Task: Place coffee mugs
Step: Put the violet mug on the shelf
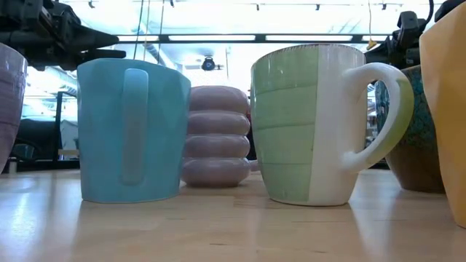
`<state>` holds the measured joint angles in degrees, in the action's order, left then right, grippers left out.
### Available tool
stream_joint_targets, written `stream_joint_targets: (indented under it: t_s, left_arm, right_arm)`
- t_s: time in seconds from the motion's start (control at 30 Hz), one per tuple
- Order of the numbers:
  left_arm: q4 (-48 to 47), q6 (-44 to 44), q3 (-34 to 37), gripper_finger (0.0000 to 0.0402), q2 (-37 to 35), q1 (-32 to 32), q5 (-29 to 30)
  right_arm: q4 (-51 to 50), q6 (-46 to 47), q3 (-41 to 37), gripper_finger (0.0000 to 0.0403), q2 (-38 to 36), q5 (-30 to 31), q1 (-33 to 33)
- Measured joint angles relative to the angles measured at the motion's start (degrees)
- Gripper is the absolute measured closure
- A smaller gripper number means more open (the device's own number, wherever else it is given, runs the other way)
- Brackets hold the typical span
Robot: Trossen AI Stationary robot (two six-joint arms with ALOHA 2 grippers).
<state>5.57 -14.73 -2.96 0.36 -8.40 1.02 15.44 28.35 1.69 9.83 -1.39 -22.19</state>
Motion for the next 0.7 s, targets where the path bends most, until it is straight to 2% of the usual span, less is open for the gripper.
stream_joint_targets:
  t_s: [0.3, 0.47, 0.7]
  left_arm:
    - [1.9, -3.6, 0.0, 0.0221, 0.0, 0.0, 0.0]
    - [2.7, -9.0, 0.0, 0.0221, 0.0, 0.0, -1.3]
    - [3.2, -4.1, -2.4, 0.0221, 0.0, 0.0, -4.1]
  right_arm:
    - [0.0, 0.0, 0.0, 0.0291, 0.0, 0.0, 0.0]
    - [0.2, 0.0, 0.0, 0.0291, 0.0, 0.0, 0.0]
    - [1.0, 2.1, 0.0, 0.0291, 0.0, 0.1, 0.0]
